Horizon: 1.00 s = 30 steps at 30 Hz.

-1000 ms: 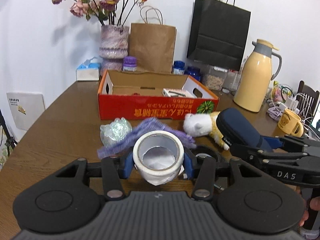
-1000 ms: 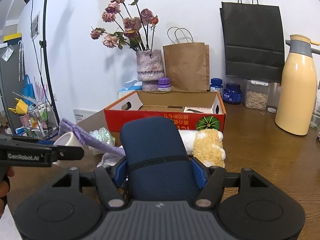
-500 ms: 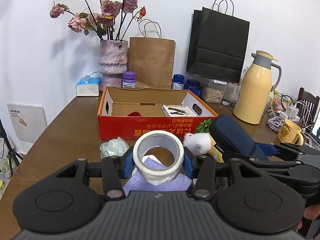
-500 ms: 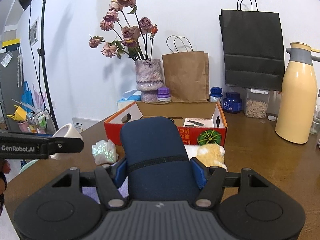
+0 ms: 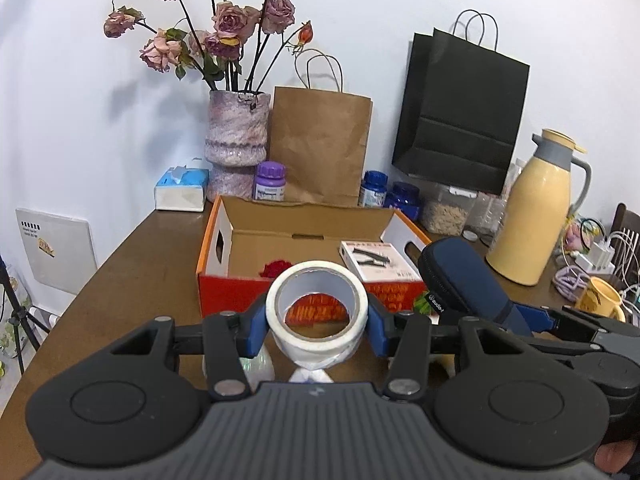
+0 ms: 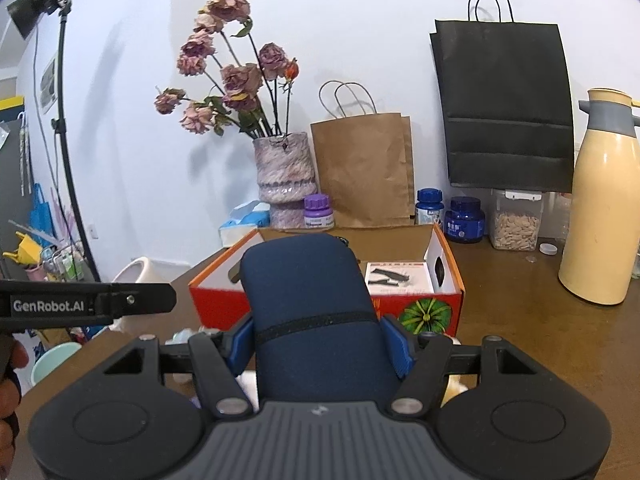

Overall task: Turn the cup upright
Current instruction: 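Carry the tape roll and blue case into the cardboard box and open both grippers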

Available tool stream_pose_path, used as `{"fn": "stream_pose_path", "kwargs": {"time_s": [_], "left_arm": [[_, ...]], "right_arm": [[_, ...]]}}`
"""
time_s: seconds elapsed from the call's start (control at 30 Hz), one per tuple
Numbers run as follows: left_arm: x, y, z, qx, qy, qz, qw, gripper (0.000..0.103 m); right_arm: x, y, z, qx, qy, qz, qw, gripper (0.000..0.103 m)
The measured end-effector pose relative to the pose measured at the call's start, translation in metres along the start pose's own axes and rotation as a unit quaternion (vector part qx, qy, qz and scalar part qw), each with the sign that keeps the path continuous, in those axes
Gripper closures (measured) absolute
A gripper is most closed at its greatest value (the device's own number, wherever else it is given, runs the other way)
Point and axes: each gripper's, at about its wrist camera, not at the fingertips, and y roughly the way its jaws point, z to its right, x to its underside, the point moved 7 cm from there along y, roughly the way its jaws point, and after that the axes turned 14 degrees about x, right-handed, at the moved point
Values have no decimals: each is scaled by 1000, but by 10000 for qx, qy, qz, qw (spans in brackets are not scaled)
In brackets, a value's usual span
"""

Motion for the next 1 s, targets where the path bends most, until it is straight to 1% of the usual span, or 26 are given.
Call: {"fn": "stream_pose_path", "kwargs": {"time_s": [0.33, 0.57, 1.0], "left_arm": [[-26, 38, -18, -47, -169, 47, 9998, 54], [-47, 64, -26, -67, -228, 157, 9996, 54], [-70, 120, -50, -229, -385, 89, 9990, 54]], "right_arm": [[-27, 38, -3, 79, 150, 67, 9998, 38], [-46, 67, -7, 160, 206, 92, 9996, 39], [-79, 124, -6, 459, 284, 127, 9985, 39]]}}
